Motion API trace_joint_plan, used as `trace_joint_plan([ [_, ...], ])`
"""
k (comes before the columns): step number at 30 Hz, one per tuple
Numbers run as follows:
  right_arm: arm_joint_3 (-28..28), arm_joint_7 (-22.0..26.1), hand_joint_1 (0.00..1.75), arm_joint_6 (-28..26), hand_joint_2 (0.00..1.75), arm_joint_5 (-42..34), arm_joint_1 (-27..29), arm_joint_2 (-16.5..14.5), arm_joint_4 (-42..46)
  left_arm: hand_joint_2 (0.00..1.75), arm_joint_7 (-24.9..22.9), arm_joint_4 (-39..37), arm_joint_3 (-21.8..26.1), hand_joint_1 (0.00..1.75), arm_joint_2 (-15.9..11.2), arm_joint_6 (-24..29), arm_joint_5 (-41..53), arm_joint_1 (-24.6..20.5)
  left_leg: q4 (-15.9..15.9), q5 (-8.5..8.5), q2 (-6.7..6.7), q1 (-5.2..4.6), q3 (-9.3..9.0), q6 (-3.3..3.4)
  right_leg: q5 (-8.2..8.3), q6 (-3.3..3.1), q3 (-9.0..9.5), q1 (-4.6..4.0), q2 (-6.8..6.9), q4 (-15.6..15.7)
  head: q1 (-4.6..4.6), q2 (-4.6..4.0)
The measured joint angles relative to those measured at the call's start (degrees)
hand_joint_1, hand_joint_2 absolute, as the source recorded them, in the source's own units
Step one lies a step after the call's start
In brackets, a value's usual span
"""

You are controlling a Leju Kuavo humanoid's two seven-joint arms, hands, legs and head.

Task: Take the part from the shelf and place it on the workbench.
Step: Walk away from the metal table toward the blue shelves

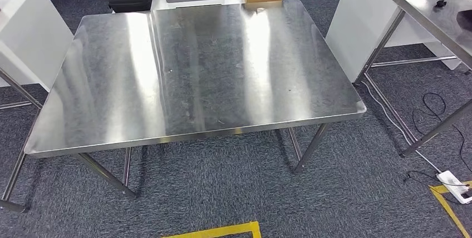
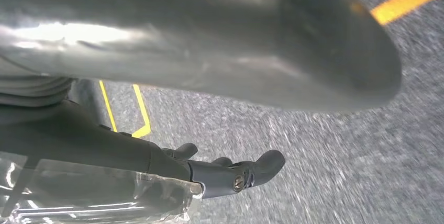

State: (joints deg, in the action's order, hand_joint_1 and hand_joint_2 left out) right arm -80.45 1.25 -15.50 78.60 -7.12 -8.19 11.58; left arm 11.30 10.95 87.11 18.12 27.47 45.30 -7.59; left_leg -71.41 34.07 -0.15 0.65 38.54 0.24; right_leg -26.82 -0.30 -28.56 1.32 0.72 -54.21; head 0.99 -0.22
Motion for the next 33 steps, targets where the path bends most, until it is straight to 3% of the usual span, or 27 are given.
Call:
trace_joint_plan([
  [2,0.0,0.0,0.00,0.7,0.00,-0.1,0.0,0.0,0.0,0.00,0.0,0.0,-0.1,0.00,-0.1,0.0,0.1,0.0,-0.1,-1.86,0.02,0.88,-1.89,-0.92,0.79,0.56,-1.39,0.36,0.07,-0.7,0.08,0.00],
  [4,0.0,-0.1,0.00,1.2,0.00,-0.2,0.0,0.0,0.0,0.00,-0.1,0.0,-0.2,0.00,-0.1,0.0,0.3,0.0,6.1,-4.35,-0.04,1.58,-6.74,-1.76,1.29,1.12,-2.93,0.76,0.05,-1.8,0.26,0.00],
  [5,0.0,-0.2,0.00,1.3,0.00,-0.2,0.0,0.0,0.0,0.00,-0.2,0.0,-0.3,0.00,-0.2,0.0,0.4,-0.1,9.5,-4.58,-0.18,1.66,-8.92,-1.93,1.50,1.43,-3.66,0.77,0.02,-2.4,0.47,0.00],
  [7,0.0,-0.3,0.00,1.6,0.00,-0.2,-0.1,0.1,0.0,0.00,-0.2,-0.1,-0.3,0.00,-0.2,0.1,0.5,-0.1,13.1,-3.65,-0.43,1.36,-10.66,-1.56,2.12,2.39,-4.64,0.50,-0.02,-3.1,0.73,0.00],
  [9,0.0,-0.4,0.00,1.9,0.00,-0.2,-0.1,0.1,0.0,0.00,-0.3,-0.1,-0.4,0.00,-0.2,0.1,0.5,-0.1,13.5,-4.12,-0.39,0.92,-9.92,-0.08,2.85,3.61,-5.06,0.36,-0.08,-3.1,0.62,0.00],
  [10,0.0,-0.5,0.00,2.1,0.00,-0.2,0.0,0.1,0.0,0.00,-0.4,-0.1,-0.4,0.00,-0.2,0.1,0.5,-0.1,13.7,-4.68,-0.29,0.72,-9.44,0.83,2.50,3.88,-5.48,0.42,-0.15,-3.4,0.58,0.00],
  [11,0.0,-0.6,0.00,2.3,0.00,-0.2,0.1,0.1,0.0,0.00,-0.4,-0.1,-0.5,0.00,-0.2,0.1,0.6,-0.1,13.9,-5.31,-0.15,0.62,-8.87,1.73,1.27,3.78,-6.16,0.51,-0.22,-4.6,0.40,0.00],
  [13,0.0,-0.7,0.00,2.6,0.00,-0.2,0.1,0.2,0.0,0.00,-0.5,-0.1,-0.5,0.00,-0.2,0.1,0.6,-0.1,14.1,-6.60,0.13,0.41,-7.44,2.82,-3.45,2.85,-8.24,0.64,-0.34,-10.3,-0.14,0.00],
  [15,0.0,-0.8,0.00,2.8,0.00,0.0,0.1,0.2,0.0,0.00,-0.7,-0.1,-0.6,0.00,-0.2,0.1,0.7,-0.1,14.1,-7.89,0.33,0.16,-5.86,3.03,-7.05,2.73,-9.73,0.49,-0.41,-17.3,-0.61,0.00],
  [16,0.0,-0.9,0.00,2.8,0.00,0.0,0.1,0.3,0.0,0.00,-0.8,-0.1,-0.7,0.00,-0.2,0.1,0.7,-0.1,14.0,-8.54,0.41,0.04,-5.02,3.00,-7.27,3.13,-9.49,0.42,-0.44,-19.2,-0.66,0.00],
  [17,0.1,-1.0,0.00,2.8,0.00,0.2,0.1,0.3,0.0,0.00,-0.9,-0.1,-0.7,0.00,-0.2,0.2,0.7,-0.1,14.0,-9.18,0.45,-0.04,-4.20,2.91,-6.46,3.66,-8.23,0.35,-0.45,-19.0,-0.71,0.00],
  [19,0.1,-1.1,0.00,2.8,0.00,0.3,0.0,0.4,0.0,0.00,-1.1,-0.1,-0.7,0.00,-0.2,0.2,0.8,-0.1,13.9,-10.41,0.45,-0.12,-3.02,2.58,-4.30,4.23,-2.80,0.32,-0.46,-12.9,-0.76,0.00],
  [21,0.3,-1.1,0.00,2.8,0.00,0.4,-0.3,0.5,0.0,0.00,-0.9,-0.1,-0.8,0.00,-0.2,0.0,0.8,-0.2,13.8,-11.62,0.45,-0.27,-2.31,1.95,-4.40,3.71,3.20,-0.17,-0.56,-4.1,-0.78,0.00],
  [23,0.5,-1.2,0.00,2.8,0.00,0.5,-0.4,0.5,0.0,0.00,-0.2,-0.1,-0.9,0.00,-0.2,-0.6,0.8,-0.2,14.0,-12.76,0.52,-0.32,-1.97,1.22,-5.05,2.87,5.08,-0.78,-0.72,-0.2,-0.65,-0.01],
  [25,0.6,-1.4,0.00,2.7,0.00,0.5,-0.3,0.4,0.0,0.00,0.3,-0.1,-1.0,0.00,-0.4,-1.1,0.8,-0.1,13.9,-12.90,0.44,-0.05,-1.68,0.48,-4.21,1.92,4.19,-0.38,-0.62,-0.2,-0.46,-0.01],
  [26,0.6,-1.4,0.00,2.7,0.00,0.5,-0.3,0.3,0.0,0.00,0.4,-0.1,-1.0,0.00,-0.4,-1.2,0.8,0.0,12.9,-11.47,0.36,0.12,-1.24,0.16,-3.64,1.23,3.73,-0.13,-0.47,-0.2,-0.32,0.00],
  [28,0.6,-1.5,0.00,2.6,0.00,0.5,-0.2,0.2,0.0,0.00,0.5,-0.1,-1.1,0.00,-0.7,-1.3,0.8,0.0,7.6,-5.91,0.17,0.37,0.45,-0.36,-2.39,0.14,2.46,0.07,-0.17,-0.2,0.08,0.00],
  [29,0.6,-1.5,0.00,2.5,0.00,0.5,-0.2,0.2,0.0,0.00,0.5,-0.1,-1.1,0.00,-0.8,-1.4,0.8,0.0,3.8,-3.06,0.11,0.42,1.39,-0.59,-1.77,-0.17,1.70,-0.07,-0.10,-0.3,0.24,0.00],
  [30,0.6,-1.5,0.00,2.5,0.00,0.5,-0.1,0.2,0.0,0.00,0.5,-0.1,-1.1,0.00,-0.9,-1.4,0.8,0.0,0.3,-1.38,0.06,0.46,2.04,-0.81,-1.18,-0.16,0.98,-0.19,-0.03,-0.3,0.32,0.00],
  [31,0.6,-1.5,0.00,2.5,0.00,0.5,-0.1,0.1,0.0,0.00,0.5,-0.1,-1.1,0.00,-1.0,-1.4,0.8,0.1,-1.9,-1.09,0.04,0.51,2.02,-0.97,-0.63,-0.04,0.26,-0.26,0.03,-0.5,0.34,0.00],
  [32,0.6,-1.5,0.00,2.5,0.00,0.5,-0.1,0.1,0.0,0.00,0.6,-0.1,-1.2,0.00,-1.1,-1.4,0.8,0.1,-2.2,-1.98,0.05,0.58,1.02,-1.08,-0.17,0.13,-0.47,-0.26,0.07,-0.8,0.38,0.00],
  [33,0.6,-1.5,0.00,2.5,0.00,0.5,-0.1,0.1,0.0,0.00,0.6,-0.1,-1.2,0.00,-1.1,-1.4,0.8,0.1,-0.3,-3.50,0.06,0.68,-1.11,-1.12,0.18,0.34,-1.21,-0.21,0.08,-1.2,0.45,0.00],
])
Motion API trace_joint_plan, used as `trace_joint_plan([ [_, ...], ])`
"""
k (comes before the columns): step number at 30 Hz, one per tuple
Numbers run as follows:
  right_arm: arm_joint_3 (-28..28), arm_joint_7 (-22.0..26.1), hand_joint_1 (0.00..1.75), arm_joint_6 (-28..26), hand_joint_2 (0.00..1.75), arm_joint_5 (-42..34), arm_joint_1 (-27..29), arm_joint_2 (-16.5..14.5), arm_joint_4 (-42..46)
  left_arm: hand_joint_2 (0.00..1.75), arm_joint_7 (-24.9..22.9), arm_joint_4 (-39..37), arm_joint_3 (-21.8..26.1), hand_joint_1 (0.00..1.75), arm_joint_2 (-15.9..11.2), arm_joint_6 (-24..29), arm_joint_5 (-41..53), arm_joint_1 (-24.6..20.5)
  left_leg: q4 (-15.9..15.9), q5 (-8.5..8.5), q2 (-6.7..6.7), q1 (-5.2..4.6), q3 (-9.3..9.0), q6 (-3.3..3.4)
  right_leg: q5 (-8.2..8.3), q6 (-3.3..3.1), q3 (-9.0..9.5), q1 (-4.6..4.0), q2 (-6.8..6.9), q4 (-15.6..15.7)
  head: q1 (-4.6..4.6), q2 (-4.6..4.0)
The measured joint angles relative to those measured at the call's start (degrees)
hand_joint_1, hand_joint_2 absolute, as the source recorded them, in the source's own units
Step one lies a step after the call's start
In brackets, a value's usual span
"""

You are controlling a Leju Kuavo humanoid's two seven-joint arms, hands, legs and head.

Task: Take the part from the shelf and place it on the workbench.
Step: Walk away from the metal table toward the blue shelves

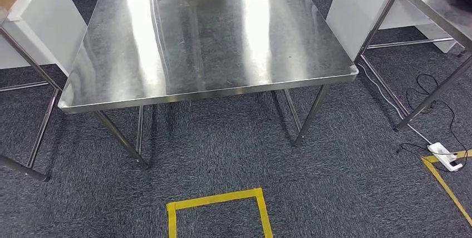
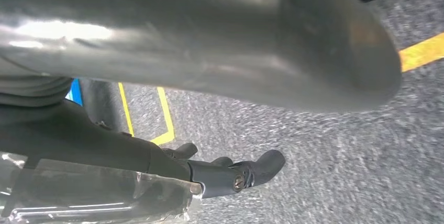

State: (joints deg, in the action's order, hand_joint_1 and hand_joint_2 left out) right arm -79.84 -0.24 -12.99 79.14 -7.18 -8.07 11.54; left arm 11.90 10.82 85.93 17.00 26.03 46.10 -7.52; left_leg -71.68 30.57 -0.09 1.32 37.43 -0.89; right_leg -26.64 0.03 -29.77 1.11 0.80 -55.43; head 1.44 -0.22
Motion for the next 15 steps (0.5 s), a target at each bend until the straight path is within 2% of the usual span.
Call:
trace_joint_plan([
  [1,0.0,0.0,0.00,0.0,0.00,0.0,0.0,0.0,0.0,0.00,0.0,0.0,0.0,0.00,0.0,0.0,0.0,0.0,3.7,-1.14,-0.01,0.12,-2.90,0.01,0.23,0.18,-0.73,0.05,0.00,-0.6,0.09,0.00],
  [2,0.0,0.0,0.00,0.0,0.00,0.0,0.0,0.0,0.0,0.00,0.0,0.0,0.0,0.00,-0.1,0.0,0.0,-0.1,7.9,-1.41,-0.07,0.13,-5.84,0.11,0.39,0.40,-1.42,0.00,0.00,-1.1,0.21,0.00],
  [3,0.0,0.0,0.00,0.0,0.00,0.0,-0.1,0.0,0.0,0.00,0.1,0.0,-0.1,0.00,-0.1,-0.1,0.1,-0.1,11.1,-1.26,-0.13,0.07,-7.94,0.41,0.57,0.69,-1.90,-0.09,0.01,-1.6,0.25,0.00],
  [4,0.0,0.0,0.00,-0.1,0.00,0.0,-0.1,0.0,0.0,0.00,0.1,0.0,-0.1,0.00,-0.1,-0.1,0.1,-0.1,12.9,-0.77,-0.19,-0.08,-8.98,0.76,0.80,1.05,-2.22,-0.20,0.02,-1.8,0.29,0.00],
  [5,0.1,0.0,0.00,-0.1,0.00,0.0,-0.1,0.0,0.0,0.00,0.0,0.0,-0.1,0.00,-0.2,-0.1,0.2,-0.1,13.5,-0.55,-0.24,-0.31,-9.12,1.20,1.13,1.53,-2.45,-0.30,0.02,-1.9,0.27,0.00],
  [7,0.1,0.0,0.00,-0.1,0.00,0.1,-0.1,0.0,0.0,0.00,0.0,0.0,-0.1,0.00,-0.2,-0.1,0.2,-0.1,13.9,-1.44,-0.06,-0.49,-8.26,2.37,1.66,2.49,-2.92,-0.41,-0.03,-1.9,0.14,0.00],
  [8,0.1,0.0,0.00,-0.1,0.00,0.2,0.0,0.1,0.0,0.00,0.0,0.0,-0.1,0.00,-0.2,0.0,0.2,-0.1,14.2,-2.09,0.05,-0.49,-7.74,3.07,1.04,2.61,-3.48,-0.44,-0.10,-2.5,0.02,0.00],
  [9,0.2,0.0,0.00,-0.1,0.00,0.2,0.0,0.1,0.0,0.00,0.0,0.0,-0.1,0.00,-0.1,0.1,0.2,-0.1,14.5,-2.80,0.17,-0.44,-7.07,3.65,-0.49,2.44,-4.38,-0.45,-0.20,-4.2,-0.18,0.00],
  [10,0.2,0.0,0.00,-0.1,0.00,0.2,0.0,0.2,0.0,0.00,-0.2,0.0,-0.1,0.00,-0.1,0.2,0.2,-0.1,14.7,-3.46,0.29,-0.40,-6.37,4.01,-2.91,2.06,-5.53,-0.33,-0.29,-7.1,-0.43,0.00],
  [11,0.2,0.0,0.00,-0.1,0.00,0.2,0.0,0.2,0.0,0.00,-0.5,0.0,-0.1,0.00,-0.1,0.4,0.3,-0.1,14.7,-4.04,0.33,-0.45,-5.58,4.21,-5.49,1.77,-6.79,-0.30,-0.37,-10.7,-0.66,0.00],
  [12,0.2,0.0,0.00,-0.1,0.00,0.1,0.0,0.2,0.0,0.00,-0.9,0.0,-0.1,0.00,-0.1,0.7,0.3,-0.1,14.7,-4.63,0.42,-0.48,-4.80,4.19,-7.43,1.78,-7.74,-0.24,-0.42,-14.4,-0.91,0.00],
  [13,0.2,0.0,0.00,-0.1,0.00,0.1,0.0,0.2,0.0,0.00,-1.3,0.0,-0.1,0.00,-0.1,1.0,0.3,-0.1,14.6,-5.21,0.51,-0.51,-4.05,4.13,-8.33,2.11,-8.03,-0.20,-0.45,-17.1,-1.05,0.00],
  [14,0.2,0.0,0.00,-0.1,0.00,0.0,0.0,0.3,0.0,0.00,-1.6,0.0,-0.1,0.00,0.0,1.3,0.3,-0.1,14.6,-5.76,0.58,-0.53,-3.44,4.03,-8.01,2.67,-7.33,-0.17,-0.46,-17.9,-1.15,0.00],
  [15,0.2,0.0,0.00,-0.1,0.00,0.0,0.0,0.4,0.0,0.00,-1.8,0.0,-0.1,0.00,0.0,1.7,0.3,-0.1,14.5,-6.30,0.62,-0.51,-2.88,3.86,-6.87,3.32,-5.53,-0.13,-0.46,-16.5,-1.28,0.00],
])
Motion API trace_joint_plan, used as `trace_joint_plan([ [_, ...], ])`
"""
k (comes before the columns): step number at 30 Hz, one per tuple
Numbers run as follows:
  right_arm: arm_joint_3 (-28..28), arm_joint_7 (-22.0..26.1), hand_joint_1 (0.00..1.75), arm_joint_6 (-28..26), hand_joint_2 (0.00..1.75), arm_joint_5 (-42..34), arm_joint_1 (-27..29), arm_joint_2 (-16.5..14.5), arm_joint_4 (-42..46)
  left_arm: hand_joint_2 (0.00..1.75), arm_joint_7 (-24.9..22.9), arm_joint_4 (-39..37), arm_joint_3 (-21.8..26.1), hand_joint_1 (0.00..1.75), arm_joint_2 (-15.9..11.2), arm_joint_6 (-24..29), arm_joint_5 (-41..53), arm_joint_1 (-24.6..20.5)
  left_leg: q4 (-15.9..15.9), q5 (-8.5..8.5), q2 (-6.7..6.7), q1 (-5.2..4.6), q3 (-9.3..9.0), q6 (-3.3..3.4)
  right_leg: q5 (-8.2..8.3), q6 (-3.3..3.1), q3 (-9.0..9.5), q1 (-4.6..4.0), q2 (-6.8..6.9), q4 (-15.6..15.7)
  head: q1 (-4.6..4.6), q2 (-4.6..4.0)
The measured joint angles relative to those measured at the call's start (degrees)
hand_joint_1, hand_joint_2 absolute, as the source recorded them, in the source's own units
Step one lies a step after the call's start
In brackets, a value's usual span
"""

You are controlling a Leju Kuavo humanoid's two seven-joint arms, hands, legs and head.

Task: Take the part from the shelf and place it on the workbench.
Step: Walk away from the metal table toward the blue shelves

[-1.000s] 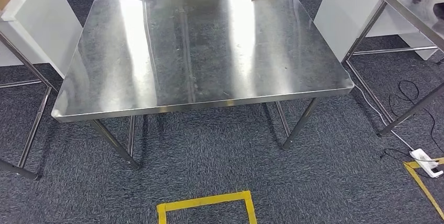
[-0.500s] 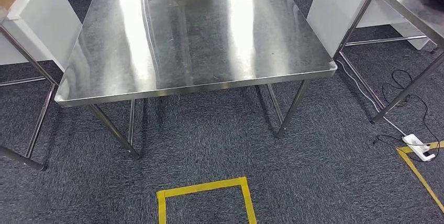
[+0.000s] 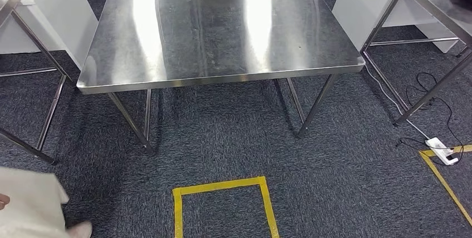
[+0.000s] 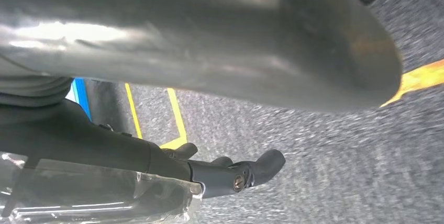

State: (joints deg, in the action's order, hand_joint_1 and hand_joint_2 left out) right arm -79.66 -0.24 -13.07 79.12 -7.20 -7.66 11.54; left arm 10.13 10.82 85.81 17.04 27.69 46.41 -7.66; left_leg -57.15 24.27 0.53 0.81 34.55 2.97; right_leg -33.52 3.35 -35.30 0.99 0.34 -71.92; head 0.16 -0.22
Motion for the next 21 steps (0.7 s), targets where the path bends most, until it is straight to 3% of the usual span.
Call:
trace_joint_plan([
  [2,0.0,0.0,0.00,0.0,0.00,0.0,-0.1,0.2,0.0,0.00,-0.2,0.0,0.0,0.00,0.1,0.4,0.0,0.0,-0.2,-0.95,0.00,-0.03,0.88,-0.53,2.12,0.74,5.92,0.23,-0.03,8.1,-0.18,0.00],
  [3,0.1,0.0,0.00,0.0,0.00,0.0,-0.1,0.2,0.0,0.00,-0.3,0.0,0.0,0.00,0.2,0.5,0.1,0.0,-0.3,-1.41,-0.01,-0.09,1.26,-0.89,2.33,0.62,8.74,0.12,-0.16,12.4,-0.27,0.00],
  [5,0.1,0.0,0.00,0.0,0.00,0.0,-0.1,0.2,0.0,0.00,0.1,0.0,0.0,0.00,0.3,0.3,0.2,0.0,-0.4,-2.32,0.01,-0.26,1.66,-1.61,1.85,-0.18,11.10,-0.31,-0.38,17.0,-0.23,0.00],
  [7,0.2,0.0,0.00,0.0,0.00,-0.1,0.1,0.2,0.0,0.00,0.9,0.0,0.0,0.00,0.3,-0.3,0.4,0.0,-0.4,-2.90,0.00,-0.15,1.90,-2.27,2.30,-1.24,10.40,-0.35,-0.36,17.2,-0.05,0.00],
  [8,0.2,0.0,0.00,0.0,0.00,-0.1,0.1,0.2,0.0,0.00,1.2,0.0,0.0,0.00,0.2,-0.6,0.4,0.1,-0.9,-2.13,-0.07,-0.01,2.22,-2.55,2.72,-1.95,10.00,-0.18,-0.27,17.1,0.08,0.00],
  [10,0.2,0.0,0.00,-0.1,0.00,-0.3,0.0,0.2,0.0,0.00,1.5,0.0,0.0,0.00,0.2,-0.7,0.5,0.1,-4.8,2.22,-0.21,0.25,3.59,-3.06,3.71,-3.41,9.03,0.10,-0.01,17.1,0.46,0.00],
  [12,0.2,0.0,0.00,-0.1,0.00,-0.5,0.1,0.2,0.0,0.00,1.6,0.0,0.0,0.00,0.1,-0.8,0.5,0.1,-12.2,7.55,-0.34,0.31,5.48,-3.39,4.69,-4.15,7.87,-0.31,0.20,17.0,0.79,0.00],
  [13,0.2,0.0,0.00,-0.1,0.00,-0.5,0.1,0.2,0.0,0.00,1.7,0.0,0.0,0.00,0.0,-0.8,0.5,0.1,-15.3,8.86,-0.40,0.31,5.99,-3.46,5.14,-4.22,7.34,-0.49,0.25,17.0,0.82,0.00],
  [14,0.2,0.0,0.00,-0.1,0.00,-0.6,0.1,0.1,0.0,0.00,1.7,0.0,0.0,0.00,-0.1,-0.8,0.5,0.2,-16.7,8.91,-0.41,0.31,5.67,-3.43,5.58,-4.18,6.80,-0.65,0.28,16.8,0.83,0.00],
  [15,0.2,0.0,0.00,-0.2,0.00,-0.6,0.2,0.1,0.0,0.00,1.7,0.0,0.0,0.00,-0.1,-0.8,0.5,0.2,-15.9,7.90,-0.41,0.30,4.21,-3.27,5.93,-4.10,6.31,-0.78,0.28,16.6,0.84,0.00],
  [17,0.2,0.0,0.00,-0.2,0.00,-0.6,0.2,0.1,0.0,0.00,1.8,0.0,0.0,0.00,-0.2,-0.8,0.5,0.2,-8.5,5.55,-0.47,0.18,-1.37,-2.51,6.37,-3.86,5.35,-0.94,0.24,16.0,0.89,0.00],
  [19,0.2,0.0,0.00,-0.2,0.00,-0.6,0.1,-0.1,0.0,0.00,1.8,0.0,0.0,0.00,-0.3,-0.8,0.5,0.1,-1.6,5.15,-0.56,-0.16,-5.75,-1.67,6.78,-3.27,4.67,-1.07,0.28,15.5,0.83,0.00],
  [21,0.2,0.0,0.00,-0.3,0.00,-0.8,0.1,-0.3,0.0,0.00,2.0,0.0,-0.1,0.00,-0.4,-0.8,0.5,0.1,0.2,5.27,-0.59,-0.56,-6.41,-1.14,7.37,-2.40,4.27,-1.04,0.36,15.5,0.73,0.00],
])
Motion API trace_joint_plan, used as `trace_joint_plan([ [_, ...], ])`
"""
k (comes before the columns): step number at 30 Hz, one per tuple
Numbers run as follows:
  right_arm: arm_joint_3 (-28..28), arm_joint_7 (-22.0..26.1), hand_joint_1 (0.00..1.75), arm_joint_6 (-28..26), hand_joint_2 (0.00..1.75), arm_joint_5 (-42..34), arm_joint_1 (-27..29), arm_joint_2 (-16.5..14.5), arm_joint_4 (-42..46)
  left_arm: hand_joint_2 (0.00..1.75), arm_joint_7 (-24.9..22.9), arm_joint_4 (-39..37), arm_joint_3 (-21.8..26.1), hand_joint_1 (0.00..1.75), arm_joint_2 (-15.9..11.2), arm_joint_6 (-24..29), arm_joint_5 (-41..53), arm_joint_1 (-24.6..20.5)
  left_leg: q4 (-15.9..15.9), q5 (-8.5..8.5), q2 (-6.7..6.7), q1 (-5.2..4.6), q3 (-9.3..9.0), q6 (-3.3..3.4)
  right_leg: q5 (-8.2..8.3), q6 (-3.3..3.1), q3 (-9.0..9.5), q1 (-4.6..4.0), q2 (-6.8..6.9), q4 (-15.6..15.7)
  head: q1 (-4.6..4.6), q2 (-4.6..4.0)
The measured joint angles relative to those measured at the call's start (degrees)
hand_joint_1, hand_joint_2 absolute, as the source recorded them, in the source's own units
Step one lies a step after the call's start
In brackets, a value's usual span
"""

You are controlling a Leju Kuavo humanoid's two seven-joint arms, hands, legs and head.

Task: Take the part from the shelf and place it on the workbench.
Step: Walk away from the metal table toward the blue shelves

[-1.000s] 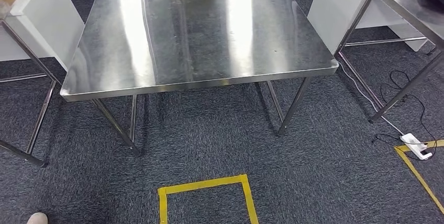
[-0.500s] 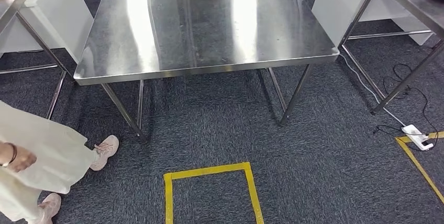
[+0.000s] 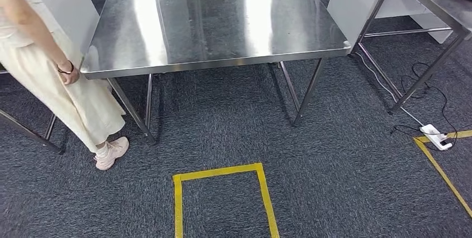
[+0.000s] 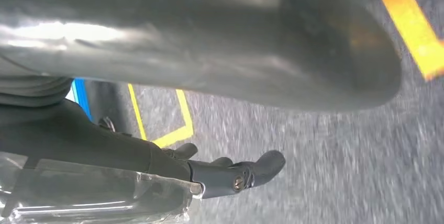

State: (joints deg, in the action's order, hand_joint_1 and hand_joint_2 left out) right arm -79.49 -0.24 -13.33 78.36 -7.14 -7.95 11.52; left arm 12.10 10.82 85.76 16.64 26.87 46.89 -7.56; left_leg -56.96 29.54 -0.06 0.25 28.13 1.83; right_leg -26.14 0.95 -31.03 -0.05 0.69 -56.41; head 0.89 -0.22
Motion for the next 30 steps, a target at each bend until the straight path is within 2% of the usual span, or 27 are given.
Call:
trace_joint_plan([
  [2,0.0,0.0,0.00,-0.1,0.00,-0.3,0.0,0.0,0.0,0.00,0.4,0.0,0.0,0.00,0.0,-0.2,-0.1,0.0,0.8,-1.05,0.16,0.02,0.36,0.64,0.28,0.71,-0.48,-0.19,0.00,0.0,-0.08,0.00],
  [3,0.0,0.1,0.00,-0.1,0.00,-0.6,0.0,0.0,0.0,0.00,0.7,0.0,0.0,0.00,0.0,-0.5,-0.1,0.0,1.4,-1.77,0.26,0.11,0.69,1.01,-0.45,0.80,-1.10,-0.32,-0.11,-0.9,-0.16,0.00],
  [4,0.0,0.2,0.00,-0.2,0.00,-0.7,0.0,0.1,0.0,0.00,0.9,0.0,0.0,0.00,0.0,-0.7,-0.1,-0.1,1.8,-2.51,0.39,0.25,1.09,1.27,-1.93,0.64,-2.10,-0.38,-0.23,-2.8,-0.40,0.00],
  [6,0.0,0.3,0.00,-0.3,0.00,-1.1,0.0,0.1,0.0,0.00,1.4,0.0,-0.1,0.00,0.0,-1.3,-0.1,0.0,2.0,-3.63,0.56,0.27,2.34,1.51,-6.28,0.27,-4.80,-0.02,-0.46,-9.7,-0.90,0.00],
  [7,0.0,0.4,0.00,-0.4,0.00,-1.2,0.0,0.2,0.0,0.00,1.6,0.0,-0.1,0.00,0.0,-1.6,-0.1,0.0,1.9,-4.12,0.65,0.26,2.99,1.48,-7.78,0.42,-5.75,0.22,-0.49,-13.1,-1.12,0.00],
  [8,0.0,0.5,0.00,-0.5,0.00,-1.3,0.1,0.2,0.0,0.00,1.8,0.0,-0.1,0.00,-0.1,-1.9,-0.1,0.0,1.9,-4.58,0.71,0.25,3.64,1.39,-8.40,0.88,-5.89,0.46,-0.50,-15.1,-1.23,0.00],
  [9,0.0,0.5,0.00,-0.6,0.00,-1.4,0.1,0.2,0.0,0.00,1.9,0.0,-0.2,0.00,-0.2,-2.1,-0.1,0.0,1.8,-5.01,0.74,0.30,4.26,1.23,-7.96,1.58,-4.86,0.72,-0.50,-14.7,-1.27,0.00],
  [10,0.0,0.5,0.00,-0.8,0.00,-1.5,0.1,0.2,0.0,0.00,1.9,0.0,-0.2,0.00,-0.2,-2.2,-0.1,0.0,1.6,-5.39,0.75,0.39,4.83,1.02,-6.82,2.36,-2.71,1.05,-0.49,-11.9,-1.33,0.00],
  [11,0.0,0.5,0.00,-0.9,0.00,-1.5,0.1,0.3,0.0,0.00,1.9,0.0,-0.3,0.00,-0.3,-2.2,-0.1,0.0,1.3,-5.71,0.75,0.47,5.38,0.73,-5.66,3.08,0.25,1.45,-0.49,-7.5,-1.39,0.00],
  [12,0.0,0.5,0.00,-1.0,0.00,-1.5,0.0,0.3,0.0,0.00,1.8,0.0,-0.3,0.00,-0.3,-2.2,0.0,0.0,1.0,-6.02,0.72,0.51,5.93,0.36,-4.84,3.30,3.01,1.54,-0.69,-3.3,-1.48,0.00],
  [13,0.0,0.4,0.00,-1.0,0.00,-1.5,0.0,0.2,0.0,0.00,1.7,0.0,-0.4,0.00,-0.3,-2.0,0.0,0.0,0.7,-6.31,0.68,0.49,6.31,-0.04,-4.32,3.21,4.61,1.48,-0.93,-0.3,-1.48,0.00],
  [14,0.0,0.3,0.00,-1.2,0.00,-1.5,0.0,0.2,0.0,0.00,1.5,0.0,-0.4,0.00,-0.4,-1.9,0.1,0.0,0.4,-6.61,0.61,0.43,6.61,-0.43,-4.26,2.81,5.30,1.33,-1.18,1.3,-1.50,0.00],
  [15,0.0,0.1,0.00,-1.2,0.00,-1.5,0.0,0.2,0.0,0.00,1.4,0.0,-0.5,0.00,-0.4,-1.7,0.1,-0.1,0.4,-6.94,0.54,0.39,6.78,-0.82,-4.21,2.16,5.04,1.00,-1.42,1.4,-1.43,0.00],
  [17,-0.1,-0.1,0.00,-1.4,0.00,-1.4,-0.1,0.2,0.0,0.00,1.1,0.0,-0.7,0.00,-0.4,-1.4,0.2,0.0,0.3,-7.01,0.38,0.54,7.19,-1.54,-3.64,0.80,4.18,1.20,-1.36,1.5,-1.24,0.00],
  [18,-0.1,-0.1,0.00,-1.5,0.00,-1.4,-0.1,0.2,0.0,0.00,1.0,0.0,-0.7,0.00,-0.4,-1.3,0.2,0.0,-0.8,-5.72,0.31,0.67,7.78,-1.85,-3.16,-0.04,3.76,1.41,-1.24,1.6,-1.04,0.00],
  [19,-0.1,-0.1,0.00,-1.6,0.00,-1.4,-0.1,0.2,0.0,0.00,1.0,0.0,-0.7,0.00,-0.4,-1.2,0.2,0.1,-3.2,-3.37,0.22,0.80,8.80,-2.13,-2.59,-0.80,3.23,1.63,-1.10,1.7,-0.82,0.00],
  [20,-0.1,-0.1,0.00,-1.6,0.00,-1.3,-0.1,0.2,0.0,0.00,1.0,0.0,-0.7,0.00,-0.4,-1.2,0.2,0.1,-7.0,-0.12,0.14,0.90,10.25,-2.35,-2.02,-1.33,2.73,1.74,-0.96,1.7,-0.55,0.00],
  [21,-0.1,-0.1,0.00,-1.7,0.00,-1.3,0.0,0.2,0.0,0.00,0.9,0.0,-0.8,0.00,-0.5,-1.2,0.2,0.1,-11.7,3.11,0.11,0.91,11.78,-2.52,-1.49,-1.63,2.18,1.64,-0.88,1.7,-0.28,0.00],
  [22,-0.1,-0.1,0.00,-1.7,0.00,-1.2,0.0,0.2,0.0,0.00,0.8,0.0,-0.8,0.00,-0.5,-1.1,0.2,0.1,-16.1,5.46,0.09,0.91,13.03,-2.65,-0.98,-1.70,1.62,1.51,-0.81,1.6,-0.13,0.00],
  [23,-0.1,-0.1,0.00,-1.7,0.00,-1.1,0.1,0.2,0.0,0.00,0.7,0.0,-0.8,0.00,-0.5,-1.0,0.2,0.1,-19.1,6.59,0.08,0.91,13.54,-2.69,-0.49,-1.64,1.10,1.39,-0.76,1.6,-0.04,0.00],
  [24,-0.1,-0.1,0.00,-1.7,0.00,-1.0,0.1,0.2,0.0,0.00,0.7,0.0,-0.8,0.00,-0.5,-0.8,0.2,0.1,-19.8,6.50,0.08,0.90,12.86,-2.59,-0.07,-1.55,0.57,1.28,-0.74,1.6,0.00,0.00],
  [25,-0.1,-0.1,0.00,-1.7,0.00,-0.9,0.2,0.2,0.0,0.00,0.6,0.0,-0.8,0.00,-0.5,-0.6,0.2,0.1,-18.0,5.51,0.08,0.88,10.95,-2.34,0.29,-1.44,0.18,1.17,-0.74,1.6,0.07,0.00],
  [28,-0.1,-0.1,0.00,-1.5,0.00,-0.9,0.2,0.0,0.0,0.00,0.7,0.0,-0.8,0.00,-0.5,-0.3,0.0,0.0,-5.1,1.90,-0.09,0.36,1.24,-0.87,1.06,-0.99,-0.36,0.63,-0.78,1.4,0.39,0.00],
  [29,-0.1,-0.1,0.00,-1.4,0.00,-0.9,0.2,-0.1,0.0,0.00,0.8,0.0,-0.8,0.00,-0.6,-0.3,0.0,0.0,-1.9,1.25,-0.10,0.21,-0.95,-0.45,1.32,-0.70,-0.58,0.31,-0.78,1.2,0.49,0.00],
  [30,-0.1,0.0,0.00,-1.3,0.00,-1.0,0.2,-0.1,0.0,0.00,0.9,0.0,-0.8,0.00,-0.6,-0.3,0.0,0.0,-0.3,0.87,-0.06,0.06,-2.00,-0.22,1.61,-0.38,-0.91,0.03,-0.75,1.0,0.48,0.00],
])
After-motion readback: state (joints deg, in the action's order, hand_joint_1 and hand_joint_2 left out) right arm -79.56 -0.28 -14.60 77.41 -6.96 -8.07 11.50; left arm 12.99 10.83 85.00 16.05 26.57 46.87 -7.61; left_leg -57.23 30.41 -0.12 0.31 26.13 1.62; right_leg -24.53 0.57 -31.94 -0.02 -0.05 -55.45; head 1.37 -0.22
